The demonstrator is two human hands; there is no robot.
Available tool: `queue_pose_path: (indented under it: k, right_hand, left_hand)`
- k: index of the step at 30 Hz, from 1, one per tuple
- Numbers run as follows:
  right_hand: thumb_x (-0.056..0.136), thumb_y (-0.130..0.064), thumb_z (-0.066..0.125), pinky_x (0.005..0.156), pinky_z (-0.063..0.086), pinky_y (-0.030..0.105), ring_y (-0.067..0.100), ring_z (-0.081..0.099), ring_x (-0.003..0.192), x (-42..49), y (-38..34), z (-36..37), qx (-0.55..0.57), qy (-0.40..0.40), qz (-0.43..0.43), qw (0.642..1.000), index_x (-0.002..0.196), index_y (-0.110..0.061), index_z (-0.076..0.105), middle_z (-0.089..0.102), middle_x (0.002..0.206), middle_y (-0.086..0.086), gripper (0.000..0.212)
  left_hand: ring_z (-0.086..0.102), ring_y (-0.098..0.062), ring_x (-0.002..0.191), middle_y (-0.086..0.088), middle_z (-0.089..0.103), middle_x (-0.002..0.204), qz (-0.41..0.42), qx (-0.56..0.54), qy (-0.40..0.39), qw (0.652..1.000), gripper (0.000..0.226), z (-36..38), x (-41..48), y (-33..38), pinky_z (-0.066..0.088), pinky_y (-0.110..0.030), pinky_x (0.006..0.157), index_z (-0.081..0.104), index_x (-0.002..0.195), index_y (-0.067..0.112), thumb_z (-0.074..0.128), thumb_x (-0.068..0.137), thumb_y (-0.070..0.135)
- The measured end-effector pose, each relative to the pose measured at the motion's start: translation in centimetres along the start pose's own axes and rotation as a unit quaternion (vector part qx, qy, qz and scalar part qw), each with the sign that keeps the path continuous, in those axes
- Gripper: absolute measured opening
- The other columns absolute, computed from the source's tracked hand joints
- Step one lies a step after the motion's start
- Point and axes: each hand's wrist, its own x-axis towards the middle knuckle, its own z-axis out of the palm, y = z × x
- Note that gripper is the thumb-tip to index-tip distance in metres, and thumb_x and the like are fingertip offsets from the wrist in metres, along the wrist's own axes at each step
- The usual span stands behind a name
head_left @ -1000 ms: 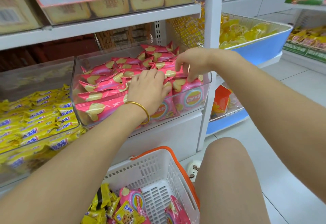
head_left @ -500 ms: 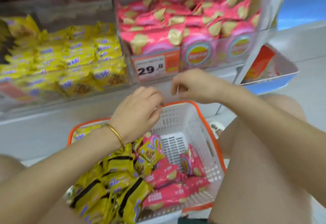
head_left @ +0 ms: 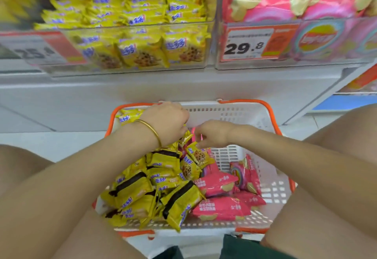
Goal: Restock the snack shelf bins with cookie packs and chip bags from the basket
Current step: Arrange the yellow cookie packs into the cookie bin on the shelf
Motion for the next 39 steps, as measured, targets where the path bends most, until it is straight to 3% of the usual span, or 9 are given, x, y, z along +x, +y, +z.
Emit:
queue_pose_path:
  k: [6, 10, 15, 20, 24, 27, 31, 35, 39]
  right_hand:
    - [0.076, -0.038, 0.076, 0.084, 0.048, 0.031, 0.016, 0.053, 0.096, 0.3, -4.0, 2.8, 0.125, -0.176, -0.130, 0.968, 0.121, -0.016, 0.052, 0.054, 0.117, 0.002, 0.055]
    - [0.069, -0.035, 0.082, 0.066, 0.040, 0.032, 0.019, 0.043, 0.082, 0.9, -5.4, 5.9, 0.034, -0.136, -0.180, 0.974, 0.107, -0.007, 0.046, 0.048, 0.108, 0.010, 0.059]
    - [0.076, -0.029, 0.075, 0.078, 0.048, 0.035, 0.024, 0.050, 0.093, 0.6, -5.3, 5.7, 0.054, -0.094, -0.184, 0.977, 0.112, -0.007, 0.053, 0.041, 0.106, 0.003, 0.047]
    - [0.073, -0.039, 0.062, 0.089, 0.051, 0.043, 0.027, 0.061, 0.100, 0.6, -4.4, 4.1, 0.240, -0.089, -0.118, 0.959, 0.099, -0.008, 0.068, 0.064, 0.109, 0.012, 0.041]
    - [0.082, -0.036, 0.058, 0.072, 0.056, 0.034, 0.027, 0.056, 0.092, 0.3, -3.1, 2.5, 0.458, -0.097, -0.027, 0.883, 0.104, -0.008, 0.057, 0.050, 0.116, 0.007, 0.036]
    - [0.083, -0.035, 0.055, 0.060, 0.052, 0.027, 0.027, 0.049, 0.091, 0.1, -2.5, 1.6, 0.527, -0.077, -0.025, 0.846, 0.119, -0.001, 0.053, 0.047, 0.130, 0.012, 0.050]
    - [0.095, -0.022, 0.043, 0.061, 0.052, 0.027, 0.024, 0.056, 0.078, -1.4, -2.7, 0.0, 0.557, -0.062, -0.041, 0.827, 0.111, -0.001, 0.057, 0.060, 0.097, 0.013, 0.029]
    - [0.080, -0.055, 0.060, 0.068, 0.051, 0.031, 0.021, 0.059, 0.083, -3.8, -2.8, -2.8, 0.535, 0.012, -0.081, 0.841, 0.111, -0.019, 0.060, 0.065, 0.095, 0.002, 0.047]
    - [0.069, -0.027, 0.074, 0.061, 0.053, 0.029, 0.019, 0.061, 0.074, -6.8, -3.7, -6.8, 0.526, 0.125, -0.129, 0.831, 0.101, -0.015, 0.058, 0.063, 0.085, 0.006, 0.037]
  left_hand:
    - [0.050, -0.026, 0.114, -0.006, 0.055, 0.118, -0.045, -0.018, -0.035, 0.998, 0.027, 1.2, -2.2, -0.9, 0.047, -0.037, 0.088, 0.057, 0.112, 0.016, 0.043, 0.096, 0.032]
    - [0.046, -0.024, 0.118, -0.005, 0.052, 0.122, -0.070, -0.027, -0.063, 0.995, 0.031, 1.9, -3.7, -1.4, 0.044, -0.036, 0.084, 0.055, 0.118, 0.017, 0.041, 0.097, 0.035]
    - [0.046, -0.023, 0.118, -0.004, 0.051, 0.123, -0.080, -0.074, -0.085, 0.990, 0.029, 2.5, -5.1, -1.5, 0.046, -0.039, 0.091, 0.056, 0.117, 0.019, 0.042, 0.097, 0.035]
    - [0.051, -0.021, 0.109, -0.004, 0.054, 0.119, -0.079, -0.159, -0.106, 0.978, 0.029, 3.0, -5.6, -1.5, 0.044, -0.037, 0.092, 0.059, 0.112, 0.018, 0.044, 0.097, 0.037]
    - [0.050, -0.018, 0.088, -0.004, 0.056, 0.098, -0.075, -0.260, -0.105, 0.957, 0.037, 2.3, -5.5, -1.5, 0.042, -0.030, 0.080, 0.060, 0.105, 0.010, 0.041, 0.097, 0.041]
    - [0.055, -0.016, 0.096, -0.003, 0.060, 0.105, -0.066, -0.324, -0.104, 0.938, 0.036, 1.7, -5.5, -1.5, 0.045, -0.030, 0.086, 0.061, 0.110, 0.011, 0.051, 0.092, 0.041]
    - [0.055, -0.013, 0.108, 0.002, 0.060, 0.110, -0.082, -0.368, -0.039, 0.925, 0.031, 1.3, -5.6, -1.6, 0.045, -0.030, 0.093, 0.060, 0.110, 0.016, 0.067, 0.084, 0.033]
    - [0.056, -0.013, 0.104, 0.003, 0.061, 0.109, -0.103, -0.393, 0.050, 0.912, 0.027, -0.5, -5.8, -2.4, 0.042, -0.023, 0.086, 0.063, 0.107, 0.016, 0.068, 0.084, 0.030]
    - [0.059, -0.013, 0.083, 0.003, 0.064, 0.088, -0.097, -0.500, 0.146, 0.848, 0.009, -3.8, -6.7, -4.0, 0.049, -0.028, 0.072, 0.065, 0.089, 0.020, 0.068, 0.084, 0.026]
